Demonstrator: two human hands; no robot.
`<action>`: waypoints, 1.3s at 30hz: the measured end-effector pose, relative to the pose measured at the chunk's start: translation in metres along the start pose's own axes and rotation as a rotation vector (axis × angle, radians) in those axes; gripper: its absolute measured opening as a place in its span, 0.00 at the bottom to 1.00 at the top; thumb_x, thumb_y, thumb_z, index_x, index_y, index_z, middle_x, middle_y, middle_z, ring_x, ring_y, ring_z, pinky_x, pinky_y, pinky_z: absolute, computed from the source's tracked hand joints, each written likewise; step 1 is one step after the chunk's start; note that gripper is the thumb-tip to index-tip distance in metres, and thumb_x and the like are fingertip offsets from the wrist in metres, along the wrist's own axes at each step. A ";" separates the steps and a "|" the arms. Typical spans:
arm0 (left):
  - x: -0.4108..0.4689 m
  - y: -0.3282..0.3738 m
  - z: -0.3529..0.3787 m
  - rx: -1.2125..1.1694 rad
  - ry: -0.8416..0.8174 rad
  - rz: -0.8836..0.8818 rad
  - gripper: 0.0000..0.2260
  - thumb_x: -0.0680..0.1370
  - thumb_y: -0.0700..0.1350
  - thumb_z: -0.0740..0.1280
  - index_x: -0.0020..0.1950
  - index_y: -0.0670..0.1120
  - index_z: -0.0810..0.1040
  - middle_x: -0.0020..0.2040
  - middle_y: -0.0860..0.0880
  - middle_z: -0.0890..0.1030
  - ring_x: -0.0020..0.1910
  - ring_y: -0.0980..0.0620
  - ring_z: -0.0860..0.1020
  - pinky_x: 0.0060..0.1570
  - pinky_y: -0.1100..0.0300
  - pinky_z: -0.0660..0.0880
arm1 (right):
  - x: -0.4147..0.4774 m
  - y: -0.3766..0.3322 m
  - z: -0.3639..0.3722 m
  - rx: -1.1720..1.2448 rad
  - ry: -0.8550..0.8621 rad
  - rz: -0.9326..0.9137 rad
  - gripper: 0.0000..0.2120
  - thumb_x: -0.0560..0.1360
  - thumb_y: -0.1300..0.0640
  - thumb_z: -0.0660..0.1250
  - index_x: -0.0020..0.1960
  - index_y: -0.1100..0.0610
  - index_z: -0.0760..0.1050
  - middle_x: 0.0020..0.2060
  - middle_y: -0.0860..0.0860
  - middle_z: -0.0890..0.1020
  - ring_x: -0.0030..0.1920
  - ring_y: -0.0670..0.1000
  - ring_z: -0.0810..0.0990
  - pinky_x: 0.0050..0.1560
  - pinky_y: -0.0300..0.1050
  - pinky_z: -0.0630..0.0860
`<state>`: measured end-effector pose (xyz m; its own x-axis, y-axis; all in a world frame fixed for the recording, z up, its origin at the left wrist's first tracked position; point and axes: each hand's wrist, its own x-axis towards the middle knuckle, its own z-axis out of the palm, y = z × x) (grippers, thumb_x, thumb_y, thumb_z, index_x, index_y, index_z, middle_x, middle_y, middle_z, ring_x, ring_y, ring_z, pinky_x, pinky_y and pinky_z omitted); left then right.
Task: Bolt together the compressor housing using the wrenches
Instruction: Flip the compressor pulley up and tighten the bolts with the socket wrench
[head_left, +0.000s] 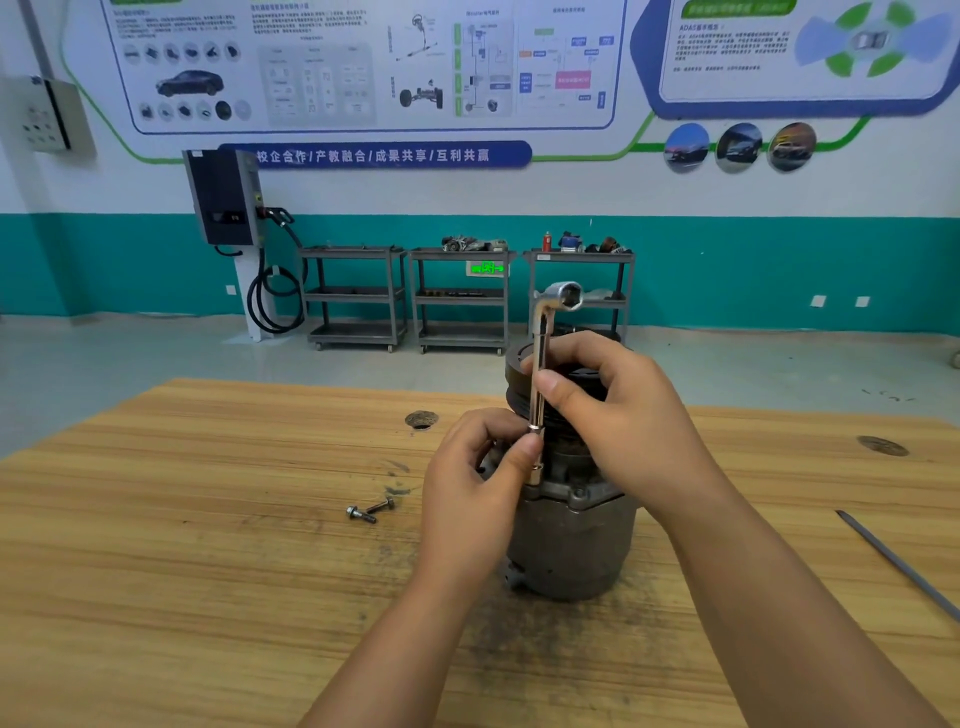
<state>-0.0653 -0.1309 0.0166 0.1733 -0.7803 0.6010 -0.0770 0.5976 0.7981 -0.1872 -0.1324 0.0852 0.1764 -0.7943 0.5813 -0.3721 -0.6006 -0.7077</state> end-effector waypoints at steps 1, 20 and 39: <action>0.000 0.000 0.000 0.006 -0.003 0.014 0.03 0.71 0.46 0.67 0.39 0.53 0.78 0.40 0.58 0.78 0.46 0.53 0.78 0.49 0.57 0.73 | 0.000 0.000 0.000 -0.005 0.006 -0.004 0.04 0.75 0.54 0.67 0.48 0.46 0.77 0.47 0.44 0.81 0.59 0.54 0.74 0.61 0.58 0.70; -0.004 0.004 0.003 0.053 -0.017 0.019 0.06 0.71 0.48 0.69 0.45 0.47 0.78 0.44 0.53 0.78 0.48 0.51 0.77 0.52 0.50 0.75 | -0.001 -0.002 0.003 -0.074 0.046 -0.034 0.05 0.72 0.50 0.69 0.42 0.43 0.73 0.45 0.44 0.80 0.56 0.55 0.75 0.58 0.58 0.71; -0.008 0.001 0.005 0.019 0.011 -0.011 0.09 0.71 0.48 0.69 0.48 0.49 0.74 0.47 0.50 0.78 0.51 0.51 0.77 0.54 0.51 0.75 | -0.002 -0.004 0.006 -0.046 0.067 -0.009 0.06 0.70 0.49 0.69 0.40 0.44 0.72 0.43 0.43 0.79 0.56 0.57 0.75 0.57 0.58 0.72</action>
<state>-0.0717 -0.1252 0.0124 0.1847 -0.7849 0.5915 -0.0937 0.5850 0.8056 -0.1806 -0.1288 0.0846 0.1196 -0.7800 0.6143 -0.4122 -0.6019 -0.6840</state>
